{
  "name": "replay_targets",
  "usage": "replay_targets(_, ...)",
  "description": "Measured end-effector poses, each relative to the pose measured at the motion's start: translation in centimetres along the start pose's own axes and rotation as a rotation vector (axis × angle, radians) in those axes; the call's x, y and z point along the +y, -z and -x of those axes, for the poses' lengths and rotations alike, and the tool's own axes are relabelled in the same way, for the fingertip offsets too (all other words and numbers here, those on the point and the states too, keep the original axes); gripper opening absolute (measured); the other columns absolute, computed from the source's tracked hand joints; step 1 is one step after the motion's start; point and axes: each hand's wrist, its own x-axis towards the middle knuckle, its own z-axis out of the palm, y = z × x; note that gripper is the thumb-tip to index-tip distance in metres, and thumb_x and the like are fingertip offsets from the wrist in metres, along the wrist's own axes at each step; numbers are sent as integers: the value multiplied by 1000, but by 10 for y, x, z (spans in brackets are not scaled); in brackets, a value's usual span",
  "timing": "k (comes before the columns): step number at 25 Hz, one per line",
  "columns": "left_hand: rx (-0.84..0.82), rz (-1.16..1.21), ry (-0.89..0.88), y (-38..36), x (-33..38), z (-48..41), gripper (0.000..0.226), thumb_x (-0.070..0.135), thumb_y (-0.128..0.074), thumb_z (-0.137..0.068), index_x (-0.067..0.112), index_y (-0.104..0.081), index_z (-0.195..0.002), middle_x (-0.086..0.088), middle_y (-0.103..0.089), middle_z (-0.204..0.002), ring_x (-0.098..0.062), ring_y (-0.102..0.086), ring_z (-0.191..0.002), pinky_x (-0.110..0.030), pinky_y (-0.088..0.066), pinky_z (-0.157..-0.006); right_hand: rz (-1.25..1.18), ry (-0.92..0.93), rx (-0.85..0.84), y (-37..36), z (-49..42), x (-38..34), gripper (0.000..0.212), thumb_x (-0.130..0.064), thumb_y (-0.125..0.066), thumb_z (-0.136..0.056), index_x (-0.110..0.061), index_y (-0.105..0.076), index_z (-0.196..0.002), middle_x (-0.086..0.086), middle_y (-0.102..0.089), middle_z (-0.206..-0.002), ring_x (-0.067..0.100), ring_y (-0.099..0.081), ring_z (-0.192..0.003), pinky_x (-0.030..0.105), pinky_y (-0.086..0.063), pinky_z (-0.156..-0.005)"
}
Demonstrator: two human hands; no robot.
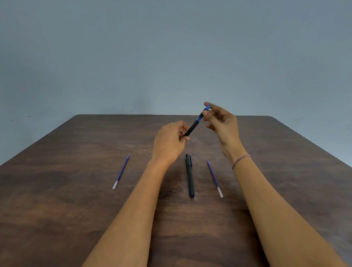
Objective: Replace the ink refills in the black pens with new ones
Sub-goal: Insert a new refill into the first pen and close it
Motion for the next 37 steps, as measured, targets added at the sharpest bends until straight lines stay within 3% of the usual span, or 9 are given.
replay_targets(6, -25, -18, 9, 0, 0, 0, 22, 17, -68, -83, 20, -63, -104, 3, -67, -98, -10, -62, -87, -27, -51, -79, -96, -128, -92, 3, -2, 3, 13, -14, -61, -91, -15, -68, -101, -1, -70, -96, 10, -65, -90, 25, -53, -78)
replay_targets(12, -32, -17, 10, 0, 1, 0, 22, 17, -68, -83, 20, -64, -104, 3, -67, -99, -10, -62, -88, -28, -50, -81, -167, -183, -145, 4, -1, 5, 14, -14, -60, -92, -11, -65, -105, 6, -72, -96, 15, -68, -93, 24, -56, -77)
replay_targets(19, -24, 31, 25, 1, 3, -1, 22, 17, -69, -83, 18, -64, -104, 3, -68, -97, -8, -60, -84, -25, -48, -80, -407, -174, -221, 5, -3, 2, 32, -7, -46, -98, -7, -54, -129, 11, -67, -116, 25, -63, -113, 35, -53, -95)
replay_targets(27, -57, 49, 3, 2, 6, -1, 21, 16, -70, -82, 18, -64, -102, 3, -67, -95, -8, -60, -81, -24, -47, -77, -237, -158, -66, -1, 0, -1, 29, -9, -61, -90, -9, -62, -120, 2, -70, -94, 10, -68, -88, 22, -54, -76)
replay_targets(31, -56, 66, 9, 1, 8, -1, 21, 15, -70, -81, 16, -64, -101, 4, -65, -92, -8, -59, -79, -23, -48, -76, -344, -210, -59, 0, -2, -1, 29, -22, -50, -98, -9, -61, -121, 7, -69, -107, 15, -67, -96, 31, -54, -89)
replay_targets(37, -57, 81, 7, 1, 9, -1, 20, 15, -71, -81, 16, -63, -100, 8, -60, -86, -7, -59, -77, -22, -47, -75, -335, -121, -69, 1, -1, -2, 30, -2, -56, -92, -12, -61, -120, 4, -72, -93, 14, -69, -91, 26, -56, -80)
